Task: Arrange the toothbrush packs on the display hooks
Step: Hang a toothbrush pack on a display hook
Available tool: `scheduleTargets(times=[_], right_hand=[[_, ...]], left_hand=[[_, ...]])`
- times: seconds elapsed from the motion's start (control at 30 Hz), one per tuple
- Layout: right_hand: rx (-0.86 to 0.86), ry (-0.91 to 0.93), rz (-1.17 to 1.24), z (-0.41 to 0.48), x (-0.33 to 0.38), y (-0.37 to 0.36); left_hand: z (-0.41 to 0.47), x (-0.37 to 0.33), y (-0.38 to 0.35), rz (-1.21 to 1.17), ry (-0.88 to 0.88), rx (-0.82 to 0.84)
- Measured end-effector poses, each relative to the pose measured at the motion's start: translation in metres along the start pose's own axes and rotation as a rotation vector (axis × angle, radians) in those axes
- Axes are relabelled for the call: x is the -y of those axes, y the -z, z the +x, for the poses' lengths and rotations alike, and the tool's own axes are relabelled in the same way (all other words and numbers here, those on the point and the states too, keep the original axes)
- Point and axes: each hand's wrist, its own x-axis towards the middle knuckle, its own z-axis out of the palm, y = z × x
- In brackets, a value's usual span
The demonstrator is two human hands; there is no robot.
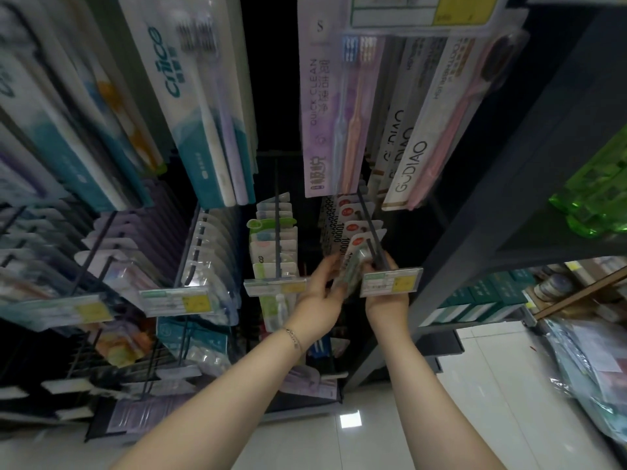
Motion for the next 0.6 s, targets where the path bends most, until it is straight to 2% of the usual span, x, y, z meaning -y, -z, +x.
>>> scheduleTargets(times=[0.13, 0.27, 0.37, 0.5, 0.6], right_hand=[[-0.066, 0.127, -0.022, -0.017, -0.011, -0.007], [0.020, 0.113, -0.054, -0.034, -0.021, -0.021], [0.126, 0.159, -0.147, -0.047, -0.021, -0.035], [0.222, 0.201, -0.151, -0.059, -0.012, -0.052], [0.252, 0.227, -0.195, -0.060, -0.009, -0.062]], left_hand=[[-0.020, -0.001, 0.012, 0.066, -0.010, 0.077], [-0.043, 0.000, 0.032, 0.158, -0.017, 0.098], [-0.059, 0.008, 0.053, 0.213, 0.010, -0.037], [-0.070, 0.019, 0.077, 0.265, 0.095, -0.270], [-0.070, 0.018, 0.089, 0.285, 0.177, -0.323]])
